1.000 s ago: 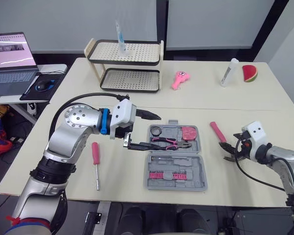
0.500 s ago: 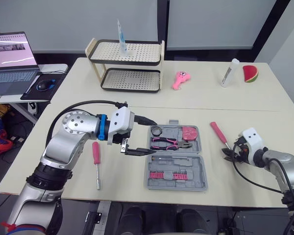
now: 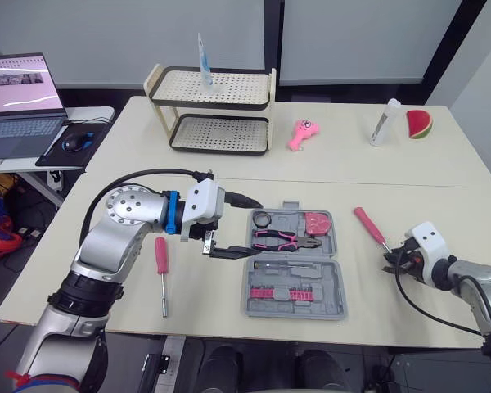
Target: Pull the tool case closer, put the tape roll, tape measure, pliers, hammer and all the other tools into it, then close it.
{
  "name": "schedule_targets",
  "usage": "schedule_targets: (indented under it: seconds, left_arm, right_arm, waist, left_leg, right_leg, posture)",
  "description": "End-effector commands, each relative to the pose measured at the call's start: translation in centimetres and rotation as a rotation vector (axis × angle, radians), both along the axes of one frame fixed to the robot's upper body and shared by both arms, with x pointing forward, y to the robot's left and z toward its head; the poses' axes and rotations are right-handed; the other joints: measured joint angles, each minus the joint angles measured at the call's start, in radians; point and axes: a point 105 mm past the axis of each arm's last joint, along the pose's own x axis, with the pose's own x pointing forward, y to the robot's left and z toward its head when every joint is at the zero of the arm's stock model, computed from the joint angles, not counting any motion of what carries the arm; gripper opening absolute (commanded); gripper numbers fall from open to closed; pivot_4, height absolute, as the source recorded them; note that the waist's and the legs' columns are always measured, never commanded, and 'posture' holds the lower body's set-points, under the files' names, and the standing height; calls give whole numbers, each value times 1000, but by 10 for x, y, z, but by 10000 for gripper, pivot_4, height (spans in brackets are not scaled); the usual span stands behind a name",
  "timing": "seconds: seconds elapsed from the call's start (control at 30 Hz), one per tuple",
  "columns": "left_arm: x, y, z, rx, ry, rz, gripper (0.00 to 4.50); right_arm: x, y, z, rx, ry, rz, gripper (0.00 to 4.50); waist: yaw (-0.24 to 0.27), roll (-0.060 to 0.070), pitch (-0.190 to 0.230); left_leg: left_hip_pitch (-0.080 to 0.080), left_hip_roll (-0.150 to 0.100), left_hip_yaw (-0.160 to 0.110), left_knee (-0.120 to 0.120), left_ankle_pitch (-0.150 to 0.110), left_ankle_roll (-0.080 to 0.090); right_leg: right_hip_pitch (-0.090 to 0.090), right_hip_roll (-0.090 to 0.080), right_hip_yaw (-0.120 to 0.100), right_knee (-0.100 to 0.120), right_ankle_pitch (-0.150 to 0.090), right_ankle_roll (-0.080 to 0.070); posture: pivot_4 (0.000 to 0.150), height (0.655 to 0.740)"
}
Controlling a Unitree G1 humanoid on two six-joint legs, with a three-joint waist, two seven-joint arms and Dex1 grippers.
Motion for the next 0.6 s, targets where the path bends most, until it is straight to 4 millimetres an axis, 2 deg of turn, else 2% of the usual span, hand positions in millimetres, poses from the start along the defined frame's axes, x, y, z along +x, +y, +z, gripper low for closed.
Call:
schedule_targets:
  seconds: [0.03,0.1,0.27,0.43,0.47,0.6]
  left_arm:
    - [-3,-2,8,-10,-43,-20,45000]
    - [-4,-2,7,-12,-41,-22,45000]
    - [-6,-3,7,-15,-40,-25,45000]
    - [-6,1,11,-21,-46,-12,45000]
    - [-6,4,12,-20,-46,-9,45000]
    - [-9,17,10,4,-33,2,45000]
  right_arm:
    - [-4,-1,-1,20,-1,-21,5031]
    - [-3,-2,2,18,-15,-26,3048]
    - [-1,0,5,19,-41,-16,2804]
    - [11,14,45,-74,-141,119,2649]
    - [11,21,57,-123,-153,197,2456]
    - [0,50,83,-249,-141,453,2456]
  waist:
    - [0,0,0]
    - [0,0,0]
    - [0,0,0]
    - [-2,1,0]
    - [-3,1,1]
    - [-8,3,2]
  left_leg:
    - [0,0,0,0,0,0]
    - [0,0,0,0,0,0]
    - [0,0,0,0,0,0]
    - [0,0,1,0,0,0]
    - [0,0,1,0,0,0]
    - [0,0,1,-1,0,0]
  right_leg:
    - [0,0,0,0,0,0]
    - [0,0,0,0,0,0]
    - [0,0,0,0,0,0]
    - [-1,0,1,0,0,0]
    - [-1,0,1,0,0,0]
    - [-2,0,2,0,0,0]
  posture:
    - [1500,7400]
    - [1500,7400]
    - [1500,7400]
    - [1500,7400]
    - [1500,7400]
    - [1500,7400]
